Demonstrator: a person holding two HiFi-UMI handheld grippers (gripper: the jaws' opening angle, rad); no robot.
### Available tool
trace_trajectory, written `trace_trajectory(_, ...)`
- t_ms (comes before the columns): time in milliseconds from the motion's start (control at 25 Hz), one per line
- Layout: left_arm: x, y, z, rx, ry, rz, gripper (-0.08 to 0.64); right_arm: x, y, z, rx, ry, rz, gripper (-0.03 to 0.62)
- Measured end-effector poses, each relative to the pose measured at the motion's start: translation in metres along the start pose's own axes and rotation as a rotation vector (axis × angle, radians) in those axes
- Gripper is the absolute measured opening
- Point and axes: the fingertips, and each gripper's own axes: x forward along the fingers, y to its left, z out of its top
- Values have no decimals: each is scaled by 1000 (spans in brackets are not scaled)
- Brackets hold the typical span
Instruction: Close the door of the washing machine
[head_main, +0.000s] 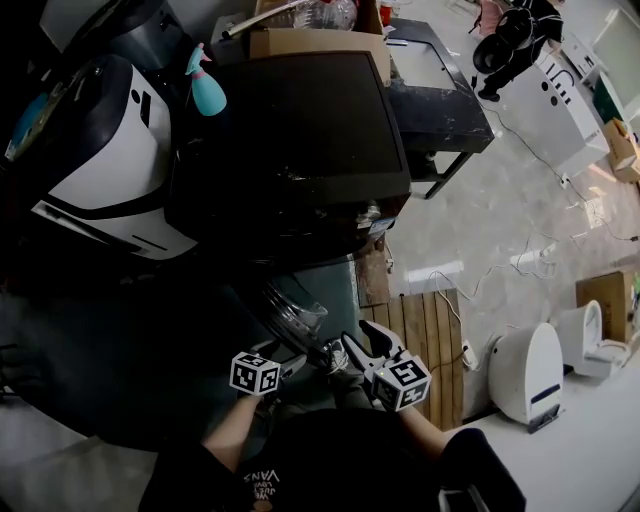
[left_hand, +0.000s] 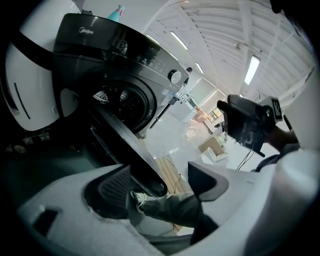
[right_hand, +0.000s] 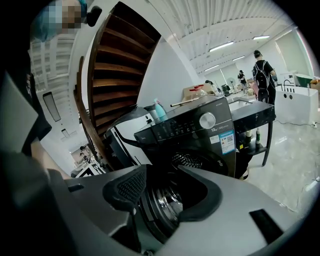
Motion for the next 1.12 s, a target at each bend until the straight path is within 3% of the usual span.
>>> trace_trajectory(520,61,-20,88,102,-25,-50,357,20,-65,-20,35,46,-66,177)
trace_trajectory(880,84,-17,128,127,-46,-64,339,52,-107,-37,91,71,-92,131)
trace_trajectory(1120,97,-14,157,136,-86,-47,339,72,-124,-45,67,93,-127,71)
